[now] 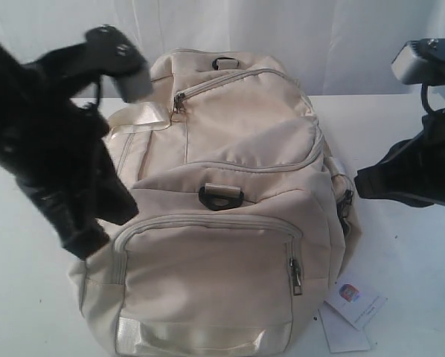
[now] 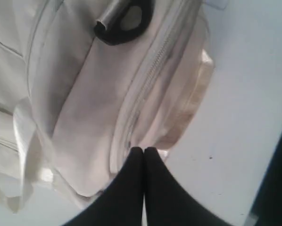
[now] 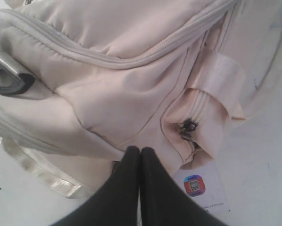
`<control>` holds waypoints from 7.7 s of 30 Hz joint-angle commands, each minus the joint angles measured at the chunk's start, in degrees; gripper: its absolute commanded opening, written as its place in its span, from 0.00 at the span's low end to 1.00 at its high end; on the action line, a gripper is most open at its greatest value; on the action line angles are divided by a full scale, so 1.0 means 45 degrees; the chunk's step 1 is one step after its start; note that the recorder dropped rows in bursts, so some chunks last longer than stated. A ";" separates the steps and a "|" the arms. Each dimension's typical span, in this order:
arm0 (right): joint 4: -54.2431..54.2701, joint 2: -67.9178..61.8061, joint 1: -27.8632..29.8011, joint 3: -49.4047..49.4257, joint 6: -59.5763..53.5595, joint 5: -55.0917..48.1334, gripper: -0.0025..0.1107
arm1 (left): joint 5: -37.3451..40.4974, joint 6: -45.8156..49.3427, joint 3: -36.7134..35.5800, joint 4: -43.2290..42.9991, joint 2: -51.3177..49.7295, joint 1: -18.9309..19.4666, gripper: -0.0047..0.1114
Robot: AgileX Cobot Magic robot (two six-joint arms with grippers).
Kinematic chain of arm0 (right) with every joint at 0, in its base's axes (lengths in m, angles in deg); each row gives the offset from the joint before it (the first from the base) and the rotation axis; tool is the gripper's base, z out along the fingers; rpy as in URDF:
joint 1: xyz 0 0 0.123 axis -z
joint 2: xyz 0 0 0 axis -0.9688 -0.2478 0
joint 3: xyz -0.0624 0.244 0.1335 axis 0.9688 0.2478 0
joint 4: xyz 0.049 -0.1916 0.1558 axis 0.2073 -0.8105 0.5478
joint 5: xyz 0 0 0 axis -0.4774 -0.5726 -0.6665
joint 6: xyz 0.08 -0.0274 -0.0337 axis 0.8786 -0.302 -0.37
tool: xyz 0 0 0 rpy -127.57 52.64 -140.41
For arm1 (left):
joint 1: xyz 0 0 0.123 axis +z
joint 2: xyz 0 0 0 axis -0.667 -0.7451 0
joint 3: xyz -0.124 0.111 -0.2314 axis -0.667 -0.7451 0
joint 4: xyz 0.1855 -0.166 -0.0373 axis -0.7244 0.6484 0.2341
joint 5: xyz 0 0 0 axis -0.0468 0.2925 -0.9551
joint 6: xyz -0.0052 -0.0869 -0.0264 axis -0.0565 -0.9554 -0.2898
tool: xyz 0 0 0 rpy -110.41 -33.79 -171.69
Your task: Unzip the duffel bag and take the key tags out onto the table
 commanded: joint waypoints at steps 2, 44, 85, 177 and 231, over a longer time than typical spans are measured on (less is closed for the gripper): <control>0.0088 0.0083 -0.0010 -0.0076 -0.0103 0.0062 0.02 | -0.0418 -0.0626 0.1543 -0.2509 -0.1906 -0.2090 0.18; -0.0385 0.1051 -0.0010 -0.0380 0.0336 -0.0396 0.02 | 0.3530 0.0096 -0.1717 -0.6091 -0.0963 0.0540 0.04; -0.2289 -0.7170 -0.2142 -0.8356 0.1339 0.2041 0.32 | 0.1063 -0.1972 -0.4881 -0.3769 0.6195 0.0583 0.04; -0.6663 -0.1725 -0.1122 -0.4775 0.6527 -0.2191 0.58 | -0.2472 0.0868 -0.4929 0.2470 0.4729 0.0583 0.58; -0.2570 -0.3599 -0.1122 -0.4607 0.1990 0.1865 0.58 | -0.3259 -0.2664 -0.1503 -0.3793 0.2875 0.0583 0.45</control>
